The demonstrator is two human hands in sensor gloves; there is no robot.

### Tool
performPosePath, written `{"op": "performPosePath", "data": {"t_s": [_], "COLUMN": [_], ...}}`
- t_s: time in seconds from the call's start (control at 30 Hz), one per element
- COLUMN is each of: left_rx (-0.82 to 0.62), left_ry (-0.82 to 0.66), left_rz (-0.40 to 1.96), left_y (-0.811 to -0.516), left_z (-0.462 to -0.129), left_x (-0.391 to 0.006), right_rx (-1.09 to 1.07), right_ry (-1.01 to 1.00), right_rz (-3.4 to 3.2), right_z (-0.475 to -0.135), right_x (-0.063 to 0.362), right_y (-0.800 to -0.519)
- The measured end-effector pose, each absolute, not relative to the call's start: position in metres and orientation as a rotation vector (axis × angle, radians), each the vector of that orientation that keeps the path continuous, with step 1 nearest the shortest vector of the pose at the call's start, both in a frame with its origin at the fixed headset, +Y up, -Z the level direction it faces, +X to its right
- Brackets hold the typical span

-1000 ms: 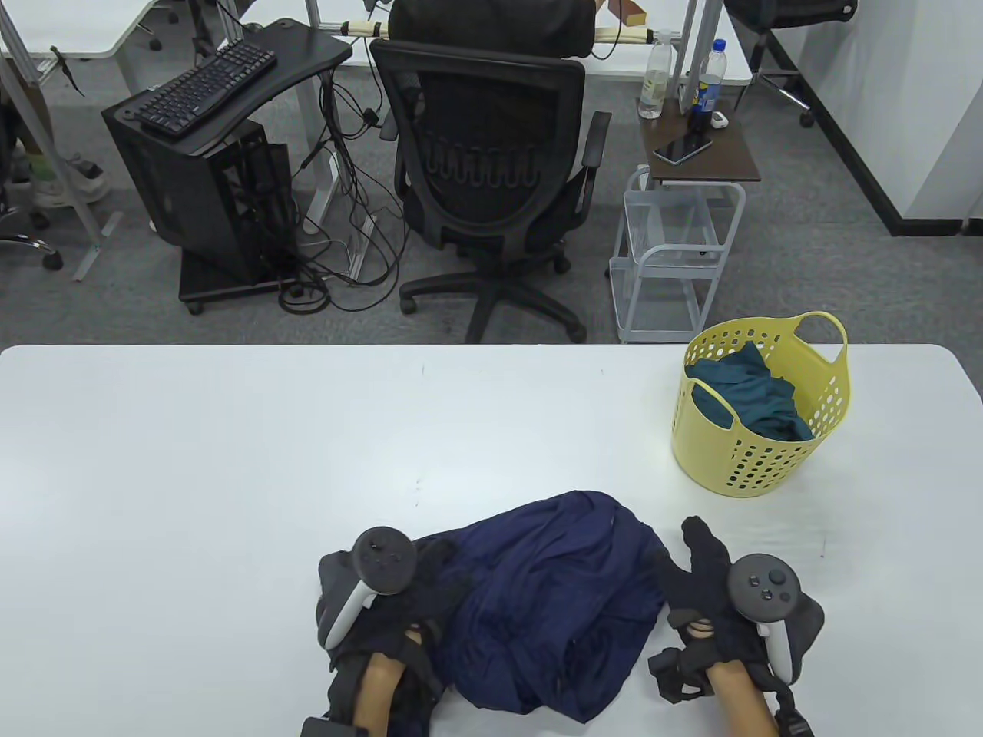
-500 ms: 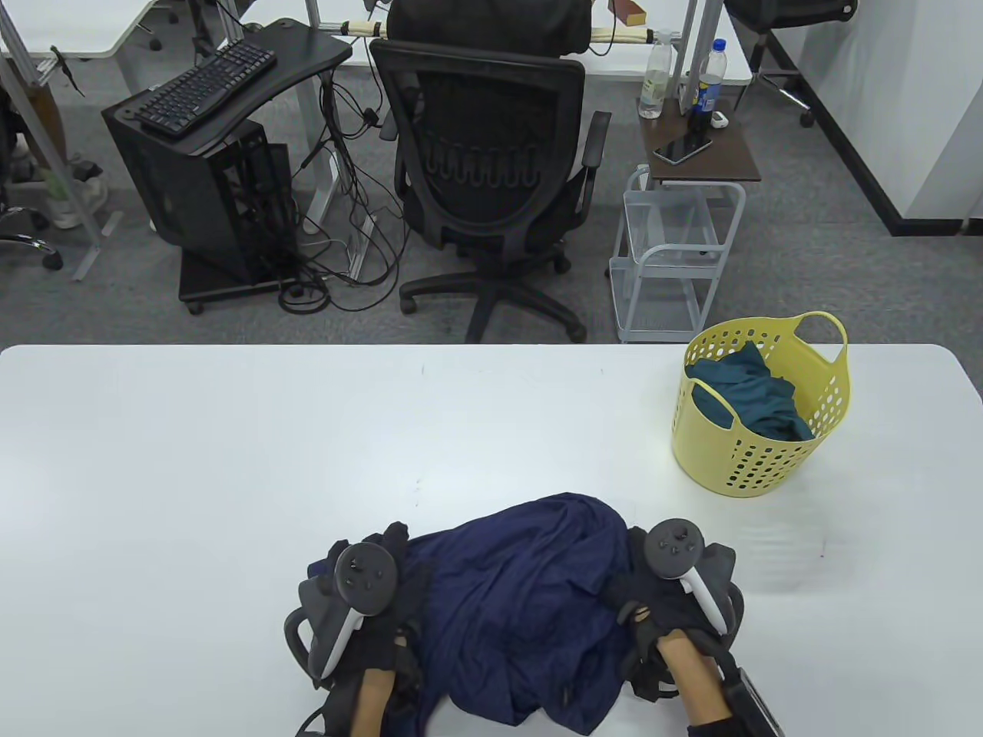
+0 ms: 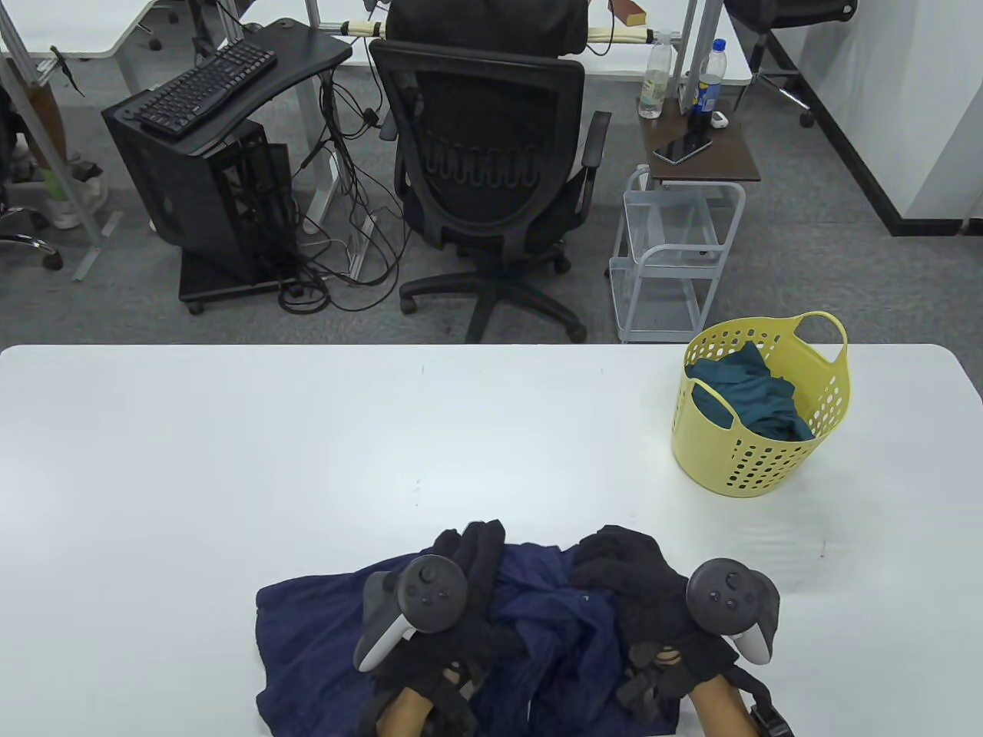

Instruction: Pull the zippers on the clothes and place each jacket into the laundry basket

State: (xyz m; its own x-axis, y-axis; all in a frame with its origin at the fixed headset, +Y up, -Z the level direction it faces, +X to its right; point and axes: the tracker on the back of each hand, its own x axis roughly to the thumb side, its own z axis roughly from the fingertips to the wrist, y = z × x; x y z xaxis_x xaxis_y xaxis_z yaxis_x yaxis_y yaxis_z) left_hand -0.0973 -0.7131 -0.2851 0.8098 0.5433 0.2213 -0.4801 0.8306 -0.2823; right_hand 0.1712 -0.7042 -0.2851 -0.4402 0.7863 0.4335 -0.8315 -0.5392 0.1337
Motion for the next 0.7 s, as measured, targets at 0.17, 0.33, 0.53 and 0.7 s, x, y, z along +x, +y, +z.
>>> {"op": "performPosePath", "data": {"t_s": [0.17, 0.33, 0.53, 0.7], "left_rx": [-0.072, 0.022, 0.153, 0.211], "left_ry": [-0.162, -0.06, 0.018, 0.038], "left_rz": [0.427, 0.479, 0.459, 0.449], "left_y": [-0.724, -0.723, -0.712, -0.704], "left_z": [-0.291, -0.293, -0.289, -0.287], "left_x": [-0.101, -0.124, -0.137, -0.149], "right_rx": [0.483, 0.335, 0.446, 0.366], "right_ry": [-0.042, 0.32, 0.597, 0.359], "right_rz": [2.184, 2.067, 2.357, 2.935], "right_z": [-0.287, -0.29, -0.275, -0.275], "right_x": [0.179, 0.197, 0.143, 0.1], "right_y": [-0.715, -0.731, -0.746, -0.75]}}
